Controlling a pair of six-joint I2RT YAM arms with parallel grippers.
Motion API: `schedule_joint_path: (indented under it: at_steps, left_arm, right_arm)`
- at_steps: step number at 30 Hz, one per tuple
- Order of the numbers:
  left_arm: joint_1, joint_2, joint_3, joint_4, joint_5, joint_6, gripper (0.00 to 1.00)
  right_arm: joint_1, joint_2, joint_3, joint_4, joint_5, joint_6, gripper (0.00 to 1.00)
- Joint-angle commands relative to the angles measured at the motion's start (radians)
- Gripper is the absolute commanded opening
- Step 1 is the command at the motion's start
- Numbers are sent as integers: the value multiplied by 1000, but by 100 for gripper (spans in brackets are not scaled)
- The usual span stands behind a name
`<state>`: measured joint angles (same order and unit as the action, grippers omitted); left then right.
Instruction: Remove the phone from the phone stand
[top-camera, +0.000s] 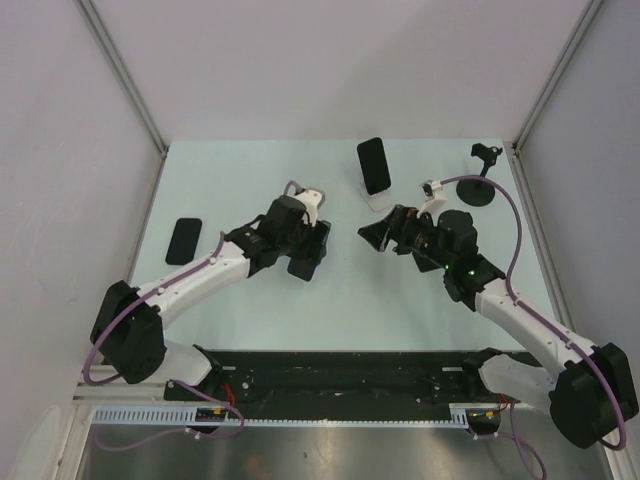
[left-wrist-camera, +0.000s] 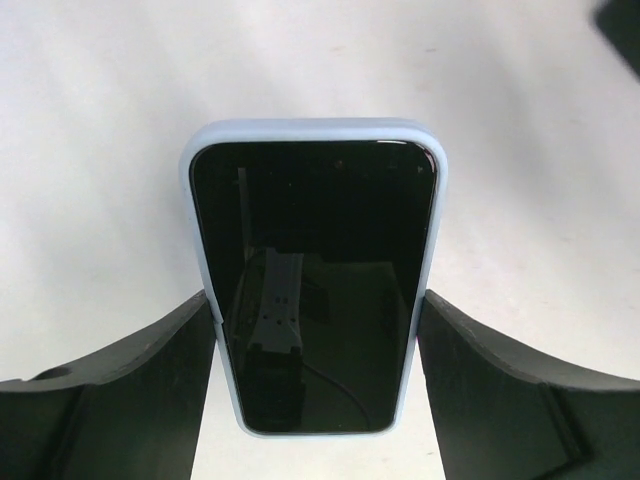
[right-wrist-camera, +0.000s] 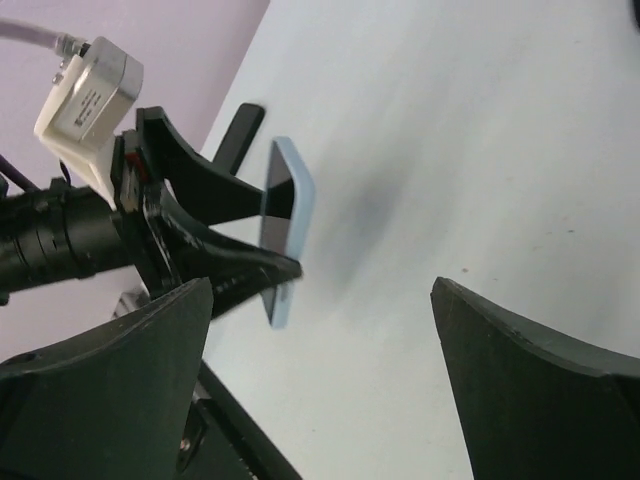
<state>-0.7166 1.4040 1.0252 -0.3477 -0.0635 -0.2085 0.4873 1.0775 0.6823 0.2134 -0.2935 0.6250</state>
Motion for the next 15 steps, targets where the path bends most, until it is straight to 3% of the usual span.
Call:
schedule_joint_path:
  at_steps: [1,10,15]
  left_arm:
    - [129,-34,29,-46,-1,67,9]
    - [389,79,45,-125,-65,167,11]
    - [528,164,93,-142,-6,205,16]
  right_arm:
    - [-29,-71,39,-129,97,-116,96]
    - [-75,-165,39,-266,157,-225,98]
    - [-88,-160,39,-286,136,-255,99]
